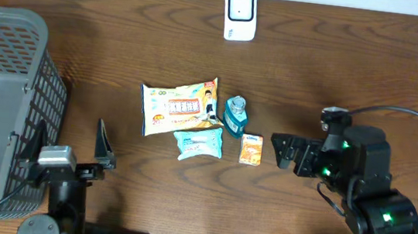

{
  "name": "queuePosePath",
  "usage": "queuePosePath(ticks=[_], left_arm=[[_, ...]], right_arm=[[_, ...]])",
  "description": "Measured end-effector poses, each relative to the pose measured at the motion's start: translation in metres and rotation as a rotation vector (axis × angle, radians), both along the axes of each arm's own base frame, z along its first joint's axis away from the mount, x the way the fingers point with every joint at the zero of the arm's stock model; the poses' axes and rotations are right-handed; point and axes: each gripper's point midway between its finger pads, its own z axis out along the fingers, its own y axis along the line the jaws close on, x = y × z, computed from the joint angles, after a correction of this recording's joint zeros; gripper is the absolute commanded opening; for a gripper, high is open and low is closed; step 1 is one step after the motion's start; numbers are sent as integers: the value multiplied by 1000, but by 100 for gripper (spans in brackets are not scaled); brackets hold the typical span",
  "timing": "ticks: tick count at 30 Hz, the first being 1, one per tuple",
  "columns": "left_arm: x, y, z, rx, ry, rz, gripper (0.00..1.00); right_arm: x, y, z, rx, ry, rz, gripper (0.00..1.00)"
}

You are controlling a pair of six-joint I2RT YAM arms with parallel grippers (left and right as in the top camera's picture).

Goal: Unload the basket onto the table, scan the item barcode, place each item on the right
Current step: 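Raise the right arm and move it toward the Kleenex pack, then lower the right gripper over the Kleenex pack and close on it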

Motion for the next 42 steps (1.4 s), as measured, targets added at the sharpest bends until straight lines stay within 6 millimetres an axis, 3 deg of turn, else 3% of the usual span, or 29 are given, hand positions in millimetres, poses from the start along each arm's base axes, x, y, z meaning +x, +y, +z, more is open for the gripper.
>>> queuePosePath(ticks=[8, 14, 22, 30, 36, 42], left_arm=[[16, -2, -49, 12, 108, 0, 98], [22, -3, -85, 2, 205, -4, 98], [19, -3, -110, 4, 305, -2, 98], [13, -3, -135, 18, 412, -4, 98], [-1, -2, -170, 38, 567, -5, 98], [-3, -1, -174, 44, 587, -5, 98]], right_arm=[[18, 20, -4, -95, 42, 32, 99], [16, 19, -37, -200, 151, 55, 99], [14, 22, -62, -227, 246, 76, 95], [12, 26, -87, -225, 359, 52, 74], [9, 29, -113, -250, 460, 33, 84], [2, 53, -132, -300, 479, 115, 82]])
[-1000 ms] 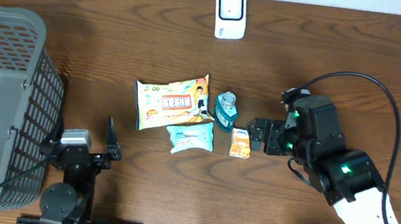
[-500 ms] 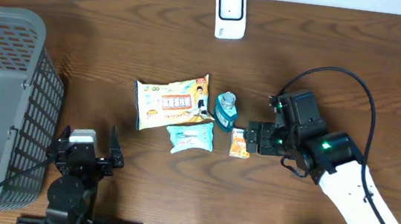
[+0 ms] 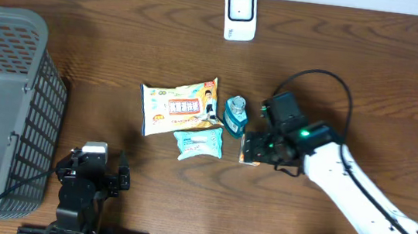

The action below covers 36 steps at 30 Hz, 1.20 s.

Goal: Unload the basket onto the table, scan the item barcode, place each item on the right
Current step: 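Lower the right gripper over the Kleenex pack and close on it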

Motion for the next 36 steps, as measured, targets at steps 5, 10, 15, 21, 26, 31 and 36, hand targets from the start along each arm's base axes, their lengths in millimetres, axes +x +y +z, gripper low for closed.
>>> queuePosePath(ticks=[5, 10, 15, 21, 26, 31, 36], left_arm=[[-2, 0, -4, 2, 19, 0, 98], [-12, 1, -21, 13, 97, 0, 98], [-22, 3, -36, 23, 175, 0, 98], [-26, 3, -40, 26, 197, 0, 98], [-26, 3, -40, 26, 197, 0, 98], [-26, 3, -40, 26, 197, 0, 98], [-26, 3, -40, 26, 197, 0, 98]], right_arm=[[1, 18, -6, -67, -73, 76, 80], [5, 31, -19, -182, -161, 122, 72], [11, 41, -32, -273, -236, 155, 69], [25, 34, -38, -378, -298, 100, 53], [26, 29, -40, -406, -302, 78, 52], [16, 26, -52, -419, -237, 96, 53], [9, 27, -56, -407, -202, 107, 53]])
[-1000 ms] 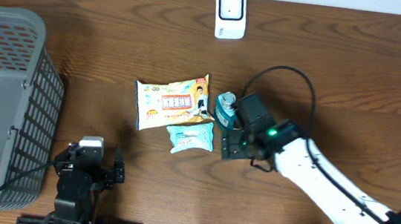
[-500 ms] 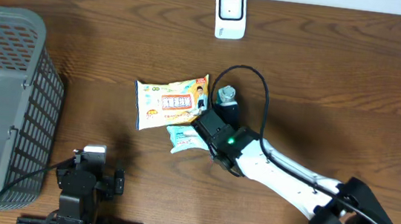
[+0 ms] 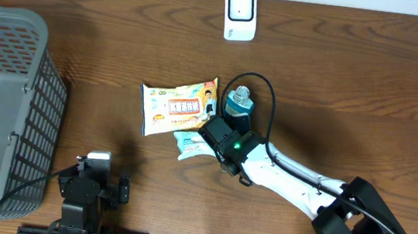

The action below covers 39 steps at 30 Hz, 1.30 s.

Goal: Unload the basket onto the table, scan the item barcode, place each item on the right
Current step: 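Lower the right gripper over the Kleenex pack and close on it, then lift the Kleenex pack and move it right with the right gripper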

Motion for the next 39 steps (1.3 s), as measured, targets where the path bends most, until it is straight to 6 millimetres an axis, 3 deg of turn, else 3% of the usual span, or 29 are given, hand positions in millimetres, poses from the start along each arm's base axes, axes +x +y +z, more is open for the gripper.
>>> queuePosePath(ticks=[4, 12, 21, 24, 27, 33, 39], left_arm=[[0, 0, 0, 0, 0, 0, 98], [0, 0, 0, 0, 0, 0, 98], [0, 0, 0, 0, 0, 0, 98], [0, 0, 0, 0, 0, 0, 98], [0, 0, 0, 0, 0, 0, 98], [0, 0, 0, 0, 0, 0, 98], [0, 0, 0, 0, 0, 0, 98]], right_arm=[[-1, 1, -1, 9, 9, -1, 45], [-3, 1, -2, 12, 14, -3, 41], [-7, -3, -6, 0, 25, -4, 29], [-12, -8, -12, -12, 39, -4, 22], [-13, -10, -14, -12, 36, -17, 1], [-16, -12, -12, -1, 41, -53, 1], [-42, -37, -6, -32, 138, -204, 1]])
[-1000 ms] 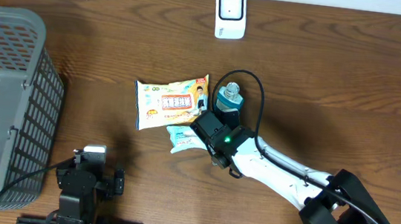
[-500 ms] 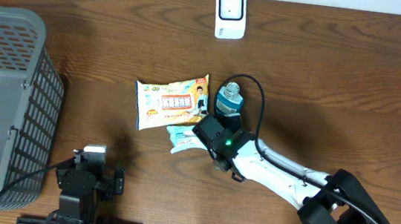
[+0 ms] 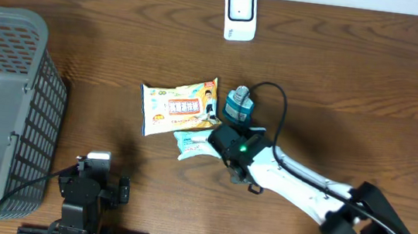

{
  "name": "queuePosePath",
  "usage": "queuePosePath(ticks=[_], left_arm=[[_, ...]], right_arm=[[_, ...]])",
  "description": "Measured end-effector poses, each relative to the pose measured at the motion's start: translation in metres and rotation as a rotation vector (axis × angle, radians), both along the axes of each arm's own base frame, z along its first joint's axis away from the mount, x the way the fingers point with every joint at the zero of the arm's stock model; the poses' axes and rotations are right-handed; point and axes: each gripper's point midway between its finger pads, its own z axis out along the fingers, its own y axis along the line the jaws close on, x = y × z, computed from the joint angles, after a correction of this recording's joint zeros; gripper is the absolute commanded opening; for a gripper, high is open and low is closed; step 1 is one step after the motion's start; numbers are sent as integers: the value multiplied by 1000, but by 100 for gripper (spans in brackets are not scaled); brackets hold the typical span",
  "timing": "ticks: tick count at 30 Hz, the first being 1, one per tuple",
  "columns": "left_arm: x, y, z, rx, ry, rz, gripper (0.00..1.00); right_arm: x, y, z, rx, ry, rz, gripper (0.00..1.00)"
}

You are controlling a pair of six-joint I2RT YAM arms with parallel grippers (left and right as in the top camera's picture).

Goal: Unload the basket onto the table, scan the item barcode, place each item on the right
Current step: 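Lift the Kleenex pack and move it right with the right gripper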

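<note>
The white scanner (image 3: pixel 240 15) stands at the table's far edge. A yellow snack packet (image 3: pixel 179 108), a teal bottle (image 3: pixel 237 104) and a light blue wipes packet (image 3: pixel 193 143) lie in a cluster mid-table. My right gripper (image 3: pixel 220 140) reaches in low from the right, its head between the bottle and the wipes packet. The arm hides its fingers. The small orange box is out of sight under that arm. My left gripper (image 3: pixel 121 191) is folded near the front edge, far from the items.
A large grey mesh basket (image 3: pixel 8 104) fills the left side of the table. The right arm's black cable (image 3: pixel 280 109) loops above the bottle. The left arm's base (image 3: pixel 82 197) sits at the front left.
My right arm's head has shifted slightly right and toward the front, uncovering more of the wipes packet. The items and the left arm have not visibly moved.
The right arm first sat folded at the right, with the orange box in view beside the bottle. It then reached over the box, then stretched across to the wipes packet, covering the box. Meanwhile the left arm went from fingers spread to folded at the front.
</note>
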Motion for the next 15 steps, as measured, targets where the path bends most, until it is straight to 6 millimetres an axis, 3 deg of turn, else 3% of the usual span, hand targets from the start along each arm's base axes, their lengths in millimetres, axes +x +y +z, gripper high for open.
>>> queuePosePath(ticks=[3, 11, 15], left_arm=[[0, 0, 0, 0, 0, 0, 98], [0, 0, 0, 0, 0, 0, 98], [0, 0, 0, 0, 0, 0, 98]], right_arm=[[-11, -11, 19, 16, -1, -103, 2], [-14, -13, 105, 343, -224, -497, 2], [-23, -22, 119, 434, -264, -774, 1]])
